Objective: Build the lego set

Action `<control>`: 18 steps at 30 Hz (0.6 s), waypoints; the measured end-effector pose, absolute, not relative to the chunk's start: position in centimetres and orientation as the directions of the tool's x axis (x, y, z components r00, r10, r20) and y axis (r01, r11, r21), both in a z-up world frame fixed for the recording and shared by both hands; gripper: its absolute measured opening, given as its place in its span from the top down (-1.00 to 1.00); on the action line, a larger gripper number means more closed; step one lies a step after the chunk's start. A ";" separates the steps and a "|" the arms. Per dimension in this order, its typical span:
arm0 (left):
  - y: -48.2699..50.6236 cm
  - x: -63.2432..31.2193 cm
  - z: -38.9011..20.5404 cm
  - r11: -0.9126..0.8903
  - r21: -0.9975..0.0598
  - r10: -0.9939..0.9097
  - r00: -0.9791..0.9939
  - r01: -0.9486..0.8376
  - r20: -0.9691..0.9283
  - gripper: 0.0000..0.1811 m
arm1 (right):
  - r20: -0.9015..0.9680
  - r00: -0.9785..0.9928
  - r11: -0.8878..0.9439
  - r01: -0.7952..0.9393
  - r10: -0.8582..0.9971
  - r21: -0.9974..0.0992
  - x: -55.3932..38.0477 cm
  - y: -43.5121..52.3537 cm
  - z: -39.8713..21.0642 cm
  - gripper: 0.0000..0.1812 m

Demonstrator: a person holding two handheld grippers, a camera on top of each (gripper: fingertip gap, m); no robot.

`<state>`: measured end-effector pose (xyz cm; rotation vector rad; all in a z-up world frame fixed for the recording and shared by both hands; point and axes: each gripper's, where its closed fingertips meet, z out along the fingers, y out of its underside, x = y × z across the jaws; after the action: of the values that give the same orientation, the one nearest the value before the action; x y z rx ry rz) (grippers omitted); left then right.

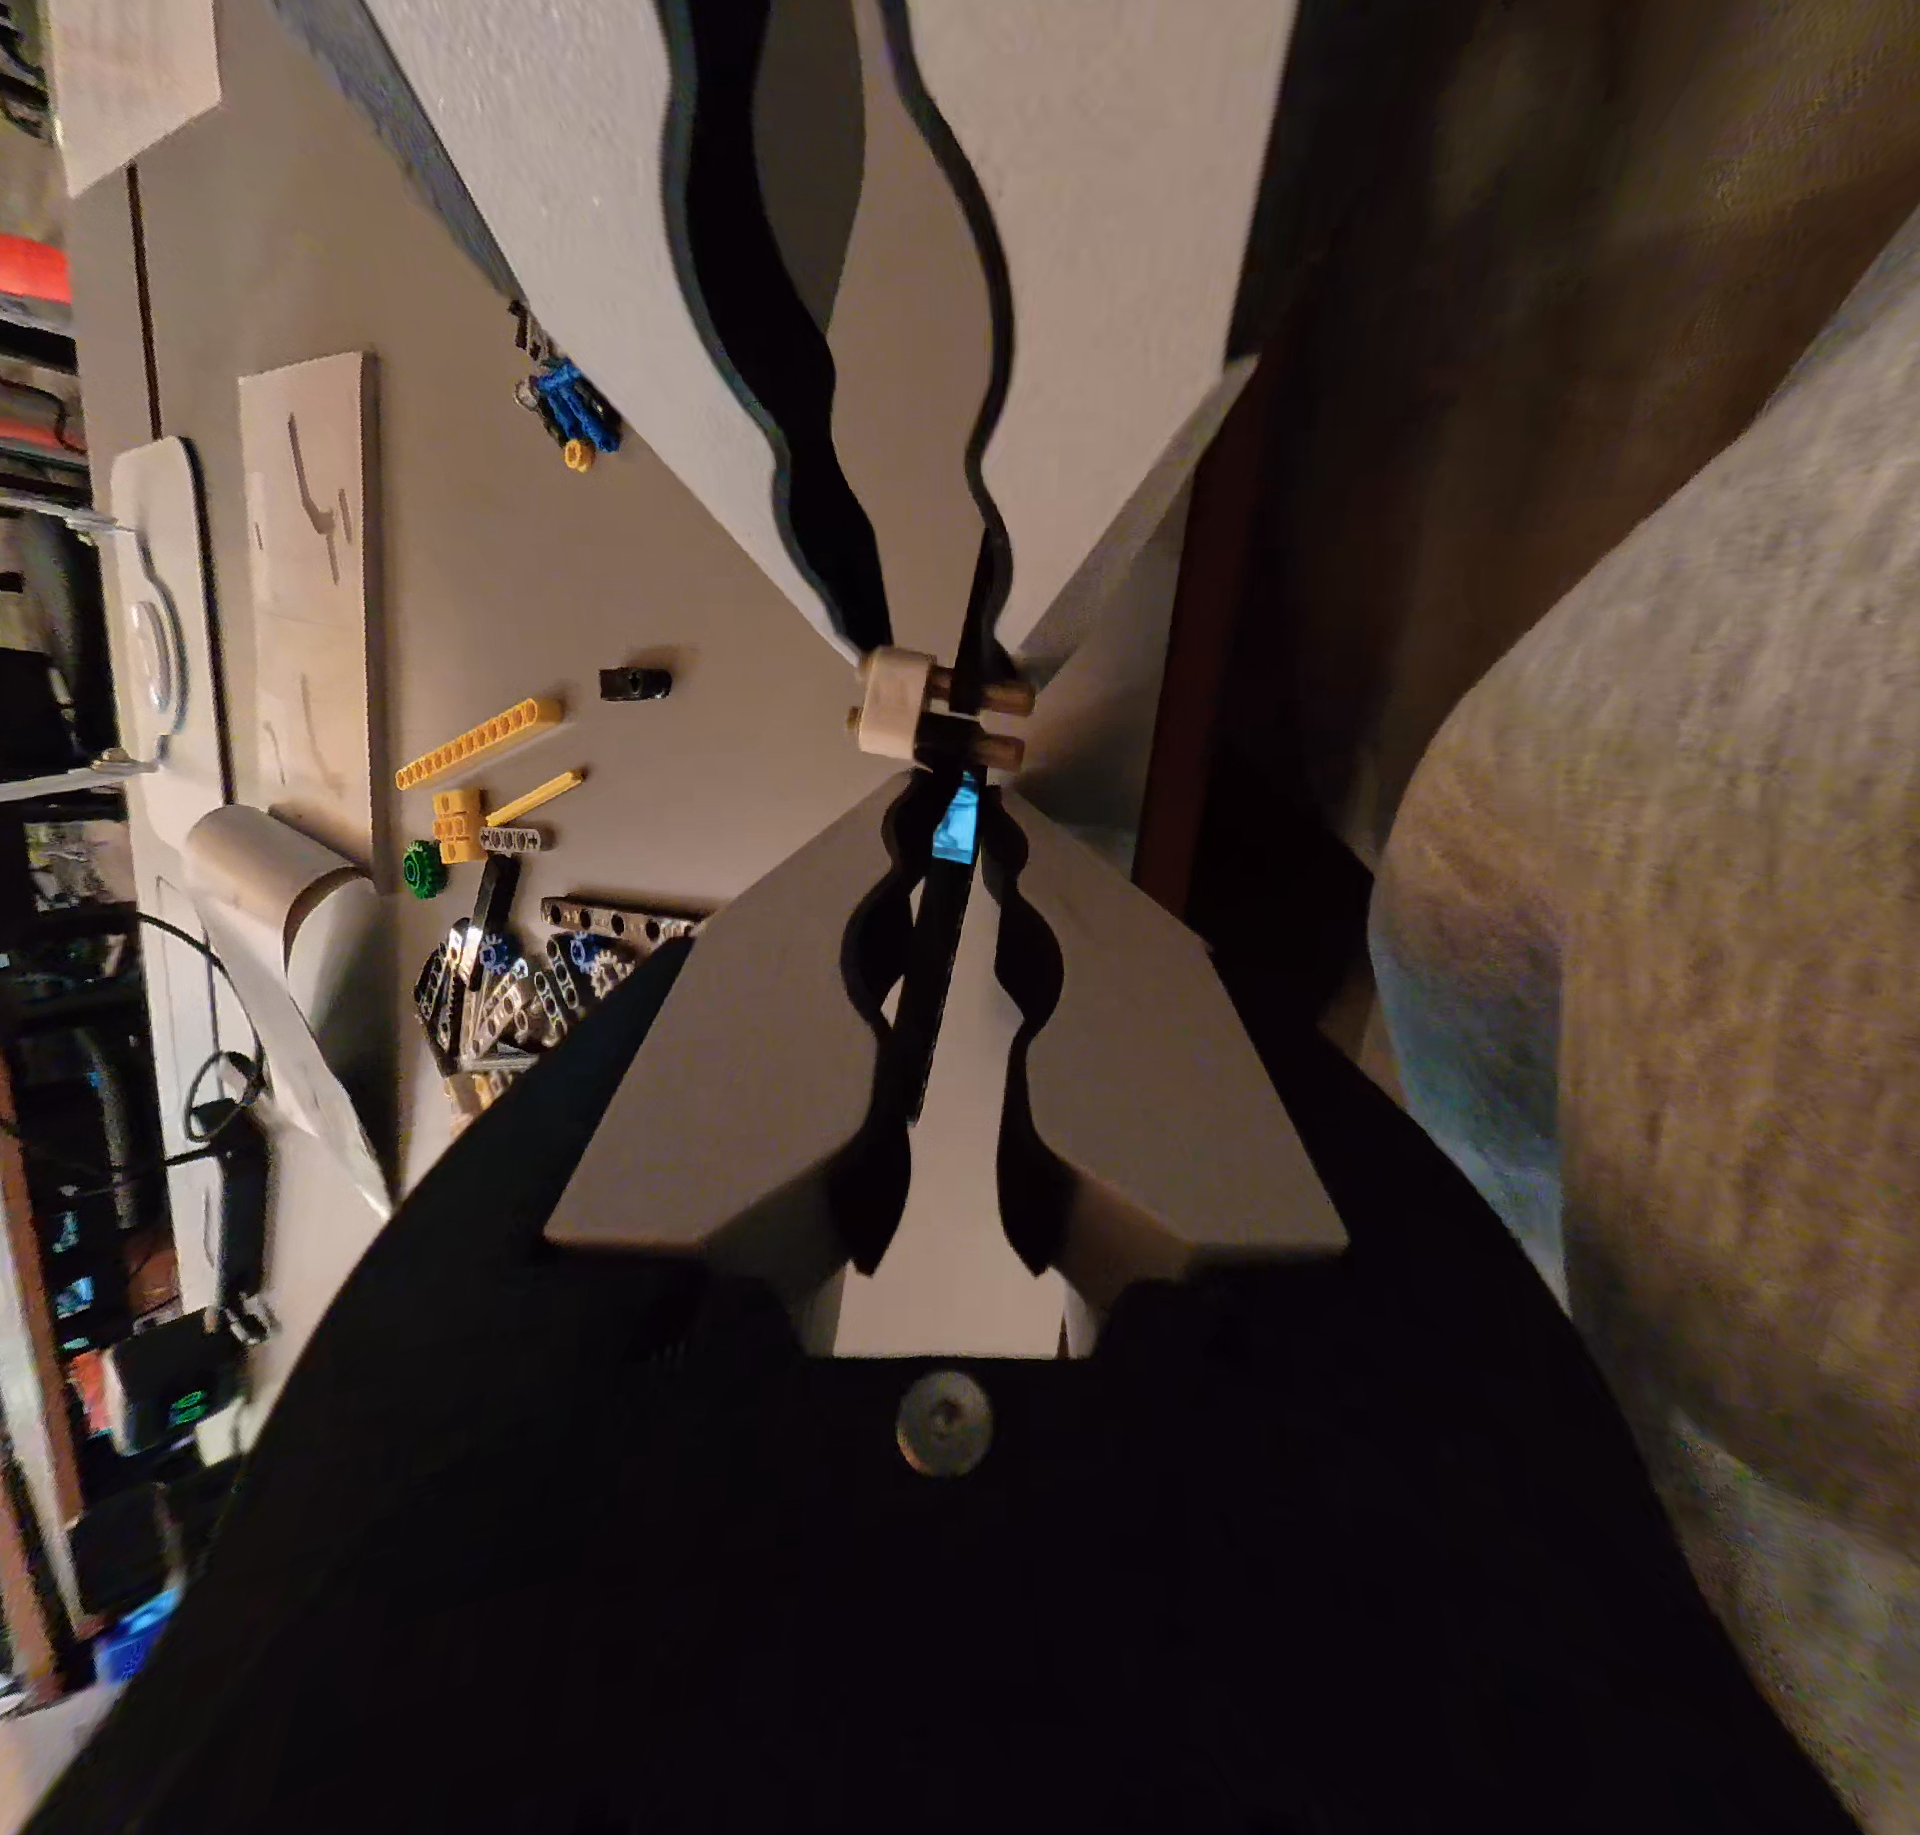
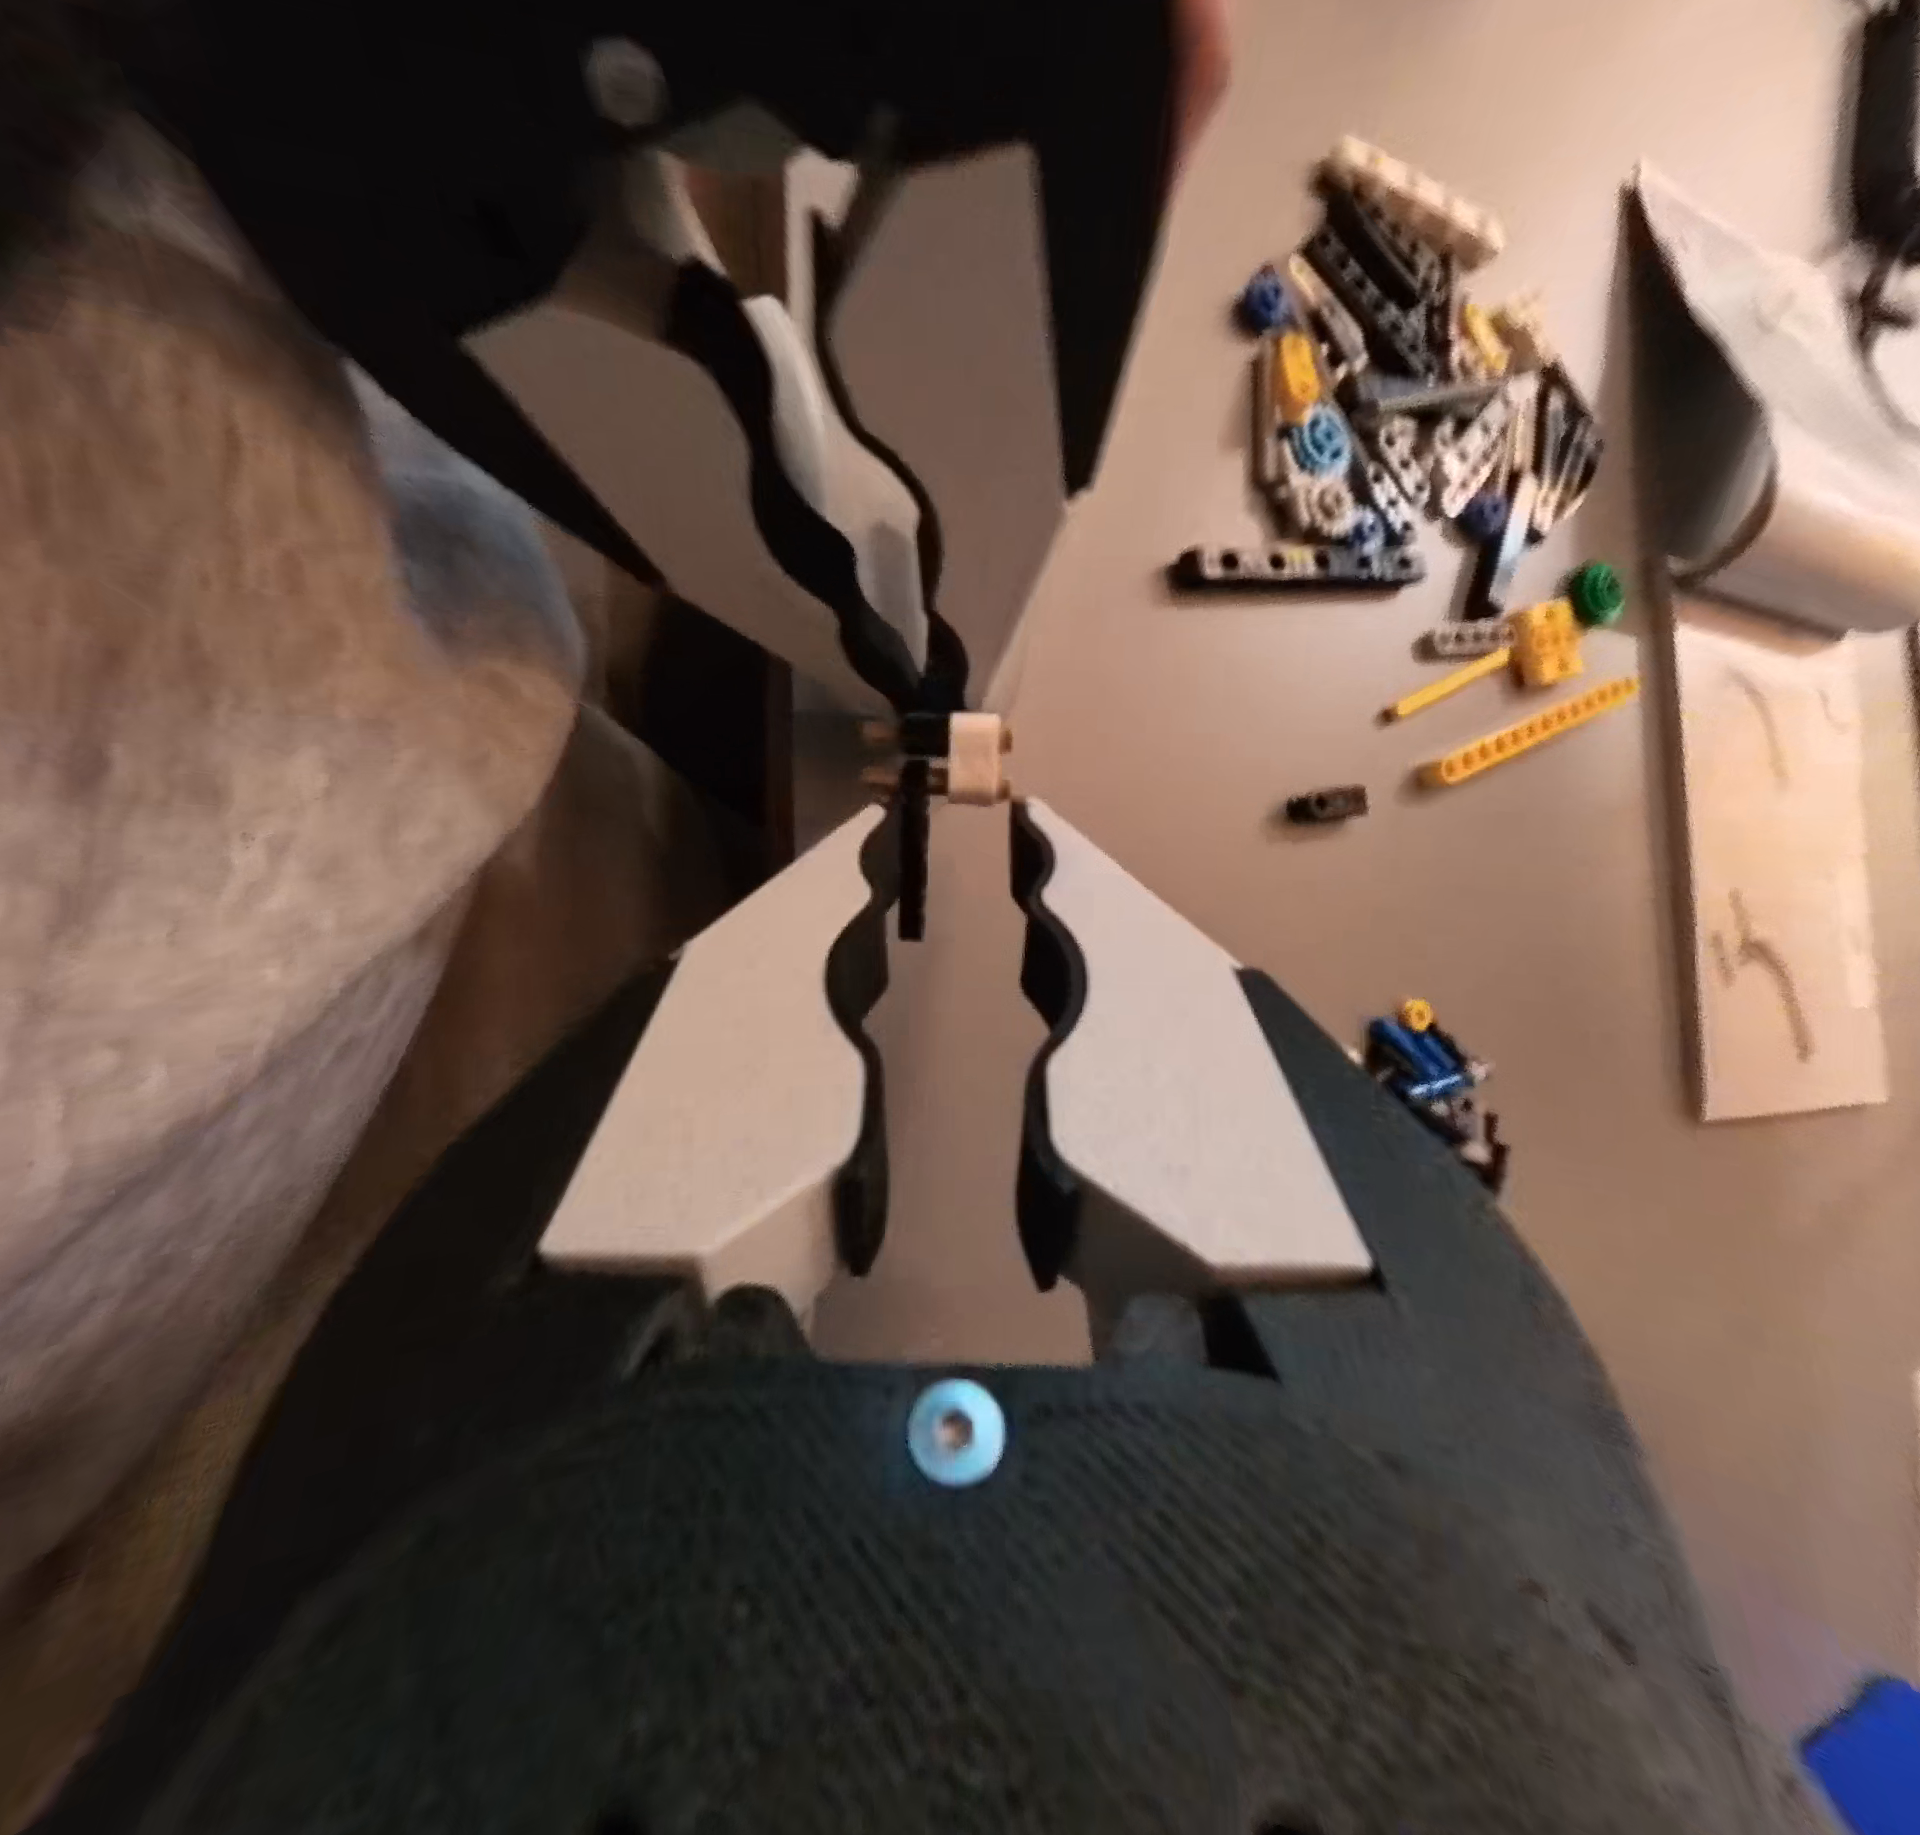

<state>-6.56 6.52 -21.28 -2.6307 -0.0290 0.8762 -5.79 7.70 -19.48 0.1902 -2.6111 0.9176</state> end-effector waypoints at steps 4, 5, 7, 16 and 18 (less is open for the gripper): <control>6.4 -6.4 -21.3 -0.949 -0.294 0.090 0.800 -0.111 -0.593 0.90 | 0.450 -0.889 0.766 -0.349 -0.088 -0.541 -5.2 7.2 -19.1 0.78; 6.5 -6.4 -21.3 -0.950 -0.292 0.086 0.802 -0.113 -0.591 0.90 | 0.448 -0.889 0.765 -0.351 -0.092 -0.540 -5.1 7.2 -19.1 0.78; 6.5 -6.4 -21.3 -0.950 -0.290 0.085 0.805 -0.112 -0.587 0.90 | 0.444 -0.891 0.763 -0.351 -0.095 -0.542 -5.1 7.2 -19.1 0.78; 6.4 -6.3 -21.3 -0.939 -0.330 0.115 0.818 -0.095 -0.563 0.89 | 0.470 -0.881 0.722 -0.363 -0.061 -0.588 -5.3 7.0 -18.5 0.83; 6.3 -6.3 -21.3 -0.926 -0.368 0.139 0.832 -0.082 -0.538 0.89 | 0.465 -0.885 0.700 -0.355 -0.037 -0.620 -5.4 6.9 -18.4 0.86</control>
<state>-6.33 6.28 -21.32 -2.6333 -0.0427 0.8138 -5.36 6.93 -18.44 0.3031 -2.4882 1.0314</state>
